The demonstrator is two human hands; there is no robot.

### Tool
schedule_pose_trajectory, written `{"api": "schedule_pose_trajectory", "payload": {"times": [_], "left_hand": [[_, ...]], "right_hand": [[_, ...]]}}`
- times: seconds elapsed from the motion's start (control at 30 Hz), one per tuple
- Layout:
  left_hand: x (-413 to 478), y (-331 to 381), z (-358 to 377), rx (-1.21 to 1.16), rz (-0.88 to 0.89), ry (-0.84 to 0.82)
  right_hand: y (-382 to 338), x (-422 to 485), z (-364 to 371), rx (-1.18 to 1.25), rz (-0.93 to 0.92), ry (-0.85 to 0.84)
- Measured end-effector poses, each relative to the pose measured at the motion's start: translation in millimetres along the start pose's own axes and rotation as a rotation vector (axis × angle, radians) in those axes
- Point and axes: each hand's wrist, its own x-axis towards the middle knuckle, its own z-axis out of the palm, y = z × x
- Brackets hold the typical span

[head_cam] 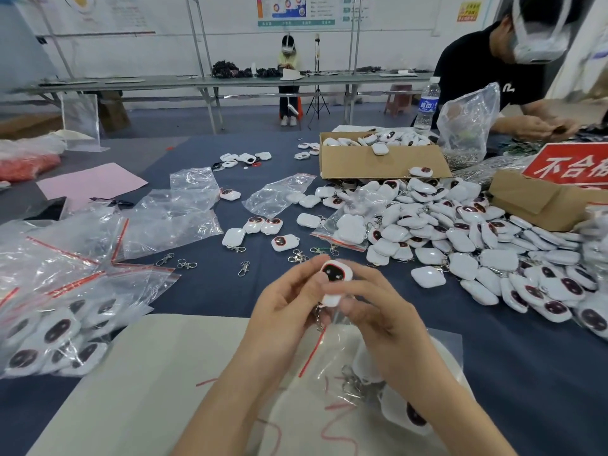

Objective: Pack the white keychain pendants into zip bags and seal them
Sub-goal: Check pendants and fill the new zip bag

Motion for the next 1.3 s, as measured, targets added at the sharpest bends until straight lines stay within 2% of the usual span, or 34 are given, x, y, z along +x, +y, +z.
{"api": "schedule_pose_trajectory", "payload": {"times": [0.1,0.23,0.4,0.57,0.8,0.97,1.3], "left_hand": [[-3.7,-0.8,3.2,0.125,0.081,0.04],[-8.4,-4.1,9.2,0.141,0.133,0.026],[-7.6,-3.1,9.0,0.172,0.139,0.031],[-5.9,-5.4,7.6,0.216,0.165,0.065],[-6.4,-5.7,6.5,0.332,0.219,0.003],[-8.0,-7.5,8.1,0.338,0.216,0.01],[-7.9,-7.2,7.3,0.316,0.212,-0.015]], "right_hand": [[-2.3,1.3,2.9,0.186,0.22,0.055],[-3.6,4.6,2.2,0.356,0.309,0.167],[-5.2,5.3,-3.4,0.467,0.367,0.169],[-5.1,5.9,-3.2,0.469,0.392,0.186],[-3.3,4.5,-2.2,0.409,0.413,0.21],[-4.3,3.5,-0.6,0.29,0.38,0.143],[-4.0,2.4,-7.0,0.311,0.36,0.099]]}}
